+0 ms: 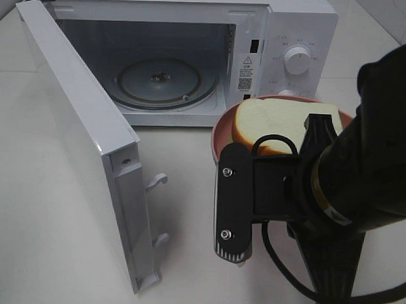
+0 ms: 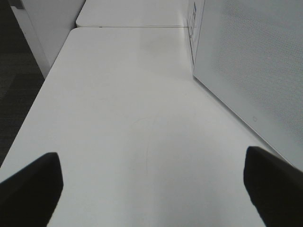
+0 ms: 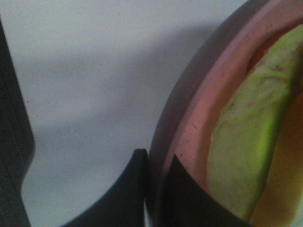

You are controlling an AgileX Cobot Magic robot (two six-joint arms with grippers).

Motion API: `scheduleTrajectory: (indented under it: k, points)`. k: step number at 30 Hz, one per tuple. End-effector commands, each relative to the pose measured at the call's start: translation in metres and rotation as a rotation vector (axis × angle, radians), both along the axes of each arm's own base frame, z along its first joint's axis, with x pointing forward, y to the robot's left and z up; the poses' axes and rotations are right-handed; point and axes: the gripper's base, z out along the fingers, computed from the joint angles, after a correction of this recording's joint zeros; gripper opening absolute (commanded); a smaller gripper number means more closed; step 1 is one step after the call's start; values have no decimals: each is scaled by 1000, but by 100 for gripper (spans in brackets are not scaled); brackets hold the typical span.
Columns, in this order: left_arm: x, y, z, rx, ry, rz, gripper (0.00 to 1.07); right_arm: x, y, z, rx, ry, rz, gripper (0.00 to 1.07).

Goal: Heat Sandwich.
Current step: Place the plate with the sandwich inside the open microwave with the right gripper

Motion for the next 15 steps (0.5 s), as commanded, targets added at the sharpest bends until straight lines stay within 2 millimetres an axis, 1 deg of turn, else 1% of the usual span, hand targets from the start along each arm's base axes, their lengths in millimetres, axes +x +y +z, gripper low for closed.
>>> scheduleTrajectory:
  k: [1, 15]
  points:
    - [-3, 0, 0, 0, -27, 4, 98, 3, 0, 5, -19, -50, 70, 1]
    - [-3, 0, 0, 0, -27, 4, 98, 5, 8, 5, -39, -64, 288, 1]
